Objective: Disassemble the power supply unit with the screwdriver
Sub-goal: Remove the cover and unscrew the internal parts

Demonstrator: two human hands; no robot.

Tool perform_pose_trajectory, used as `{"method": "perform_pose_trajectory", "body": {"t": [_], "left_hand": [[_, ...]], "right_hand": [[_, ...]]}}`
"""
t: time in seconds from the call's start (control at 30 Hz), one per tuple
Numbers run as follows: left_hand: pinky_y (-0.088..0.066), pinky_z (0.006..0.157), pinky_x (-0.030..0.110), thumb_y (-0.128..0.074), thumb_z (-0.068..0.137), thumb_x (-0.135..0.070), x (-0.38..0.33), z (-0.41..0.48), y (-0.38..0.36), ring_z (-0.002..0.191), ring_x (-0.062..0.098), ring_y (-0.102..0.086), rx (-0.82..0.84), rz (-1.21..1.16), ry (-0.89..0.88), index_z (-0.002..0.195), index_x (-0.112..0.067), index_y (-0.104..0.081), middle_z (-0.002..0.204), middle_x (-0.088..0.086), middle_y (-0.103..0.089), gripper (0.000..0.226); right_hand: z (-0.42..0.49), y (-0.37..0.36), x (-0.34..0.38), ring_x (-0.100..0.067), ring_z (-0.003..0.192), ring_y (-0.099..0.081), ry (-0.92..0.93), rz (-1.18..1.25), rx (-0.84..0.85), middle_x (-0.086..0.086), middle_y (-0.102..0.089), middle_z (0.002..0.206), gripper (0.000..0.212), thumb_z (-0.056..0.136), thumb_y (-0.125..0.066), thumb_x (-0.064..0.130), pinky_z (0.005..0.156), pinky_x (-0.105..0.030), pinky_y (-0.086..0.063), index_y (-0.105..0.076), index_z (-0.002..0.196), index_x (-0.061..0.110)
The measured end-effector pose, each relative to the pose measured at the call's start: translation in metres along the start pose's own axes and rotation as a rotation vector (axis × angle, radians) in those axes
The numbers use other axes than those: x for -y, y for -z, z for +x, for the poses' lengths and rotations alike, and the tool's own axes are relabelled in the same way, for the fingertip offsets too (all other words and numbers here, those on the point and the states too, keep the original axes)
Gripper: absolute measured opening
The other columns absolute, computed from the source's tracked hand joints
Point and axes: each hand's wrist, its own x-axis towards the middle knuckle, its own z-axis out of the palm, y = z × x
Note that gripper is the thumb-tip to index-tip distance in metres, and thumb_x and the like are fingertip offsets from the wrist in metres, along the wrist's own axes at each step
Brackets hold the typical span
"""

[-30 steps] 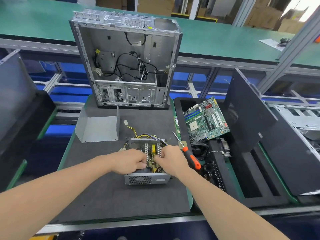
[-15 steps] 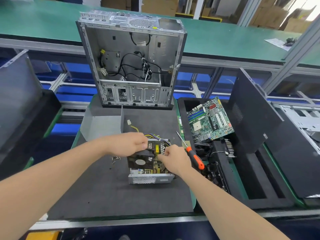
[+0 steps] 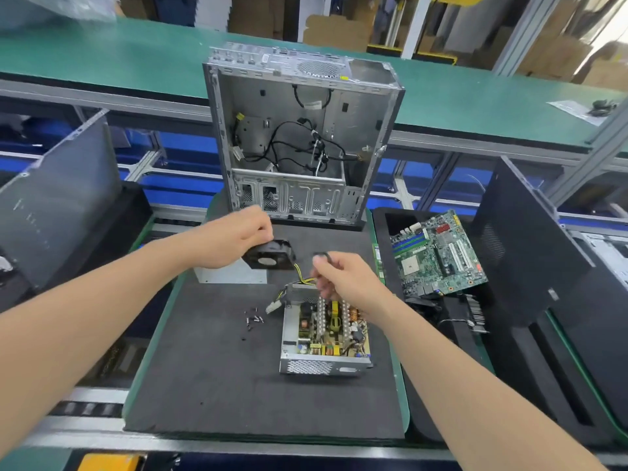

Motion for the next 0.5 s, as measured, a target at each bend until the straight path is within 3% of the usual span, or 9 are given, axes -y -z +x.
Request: {"method": "perform_pose_trajectory", "body": {"t": [0.13, 0.2, 0.27, 0.37, 0.5], "left_hand": [[-0.029, 0.08, 0.032, -0.051, 0.107, -0.007, 0.033, 0.004, 0.001, 0.072, 0.011, -0.038, -0.267, 0.146, 0.068, 0.077, -0.02, -0.041, 0.09, -0.007, -0.037, 0.034], [-0.027, 0.073, 0.034, -0.062, 0.101, -0.005, 0.051, 0.003, -0.006, 0.069, 0.013, -0.039, -0.371, 0.363, 0.012, 0.077, -0.02, -0.047, 0.089, -0.004, -0.04, 0.032], [-0.029, 0.066, 0.038, -0.07, 0.097, -0.014, 0.07, 0.0, -0.018, 0.074, 0.027, -0.054, -0.39, 0.523, -0.053, 0.083, -0.011, -0.061, 0.086, 0.006, -0.052, 0.017], [-0.031, 0.061, 0.04, -0.074, 0.095, -0.02, 0.098, -0.004, -0.046, 0.076, 0.033, -0.058, -0.352, 0.687, -0.052, 0.083, -0.008, -0.062, 0.081, 0.01, -0.053, 0.02], [-0.026, 0.06, 0.038, -0.067, 0.076, 0.0, 0.121, 0.005, -0.071, 0.068, 0.031, -0.05, -0.309, 0.817, -0.063, 0.081, -0.008, -0.056, 0.077, 0.012, -0.046, 0.014]], "right_hand": [[0.043, -0.021, 0.027, -0.012, 0.067, -0.062, 0.116, -0.019, -0.123, 0.003, -0.07, 0.069, 0.035, 0.1, -0.055, 0.042, 0.074, -0.039, -0.053, -0.071, 0.083, 0.015], [0.064, -0.035, 0.038, -0.01, 0.064, -0.058, 0.134, -0.036, -0.161, 0.007, -0.067, 0.066, 0.033, 0.099, -0.057, 0.042, 0.07, -0.035, -0.048, -0.072, 0.084, 0.017], [0.084, -0.047, 0.044, -0.006, 0.064, -0.054, 0.135, -0.075, -0.193, 0.012, -0.064, 0.069, 0.026, 0.097, -0.063, 0.04, 0.066, -0.026, -0.042, -0.072, 0.088, 0.018], [0.106, -0.066, 0.047, 0.001, 0.071, -0.057, 0.147, -0.146, -0.23, 0.015, -0.066, 0.078, 0.011, 0.092, -0.072, 0.034, 0.061, -0.015, -0.039, -0.074, 0.094, 0.023], [0.128, -0.087, 0.046, -0.008, 0.076, -0.062, 0.192, -0.332, -0.246, 0.008, -0.068, 0.08, 0.004, 0.088, -0.075, 0.022, 0.07, -0.022, -0.047, -0.075, 0.088, 0.026]]}}
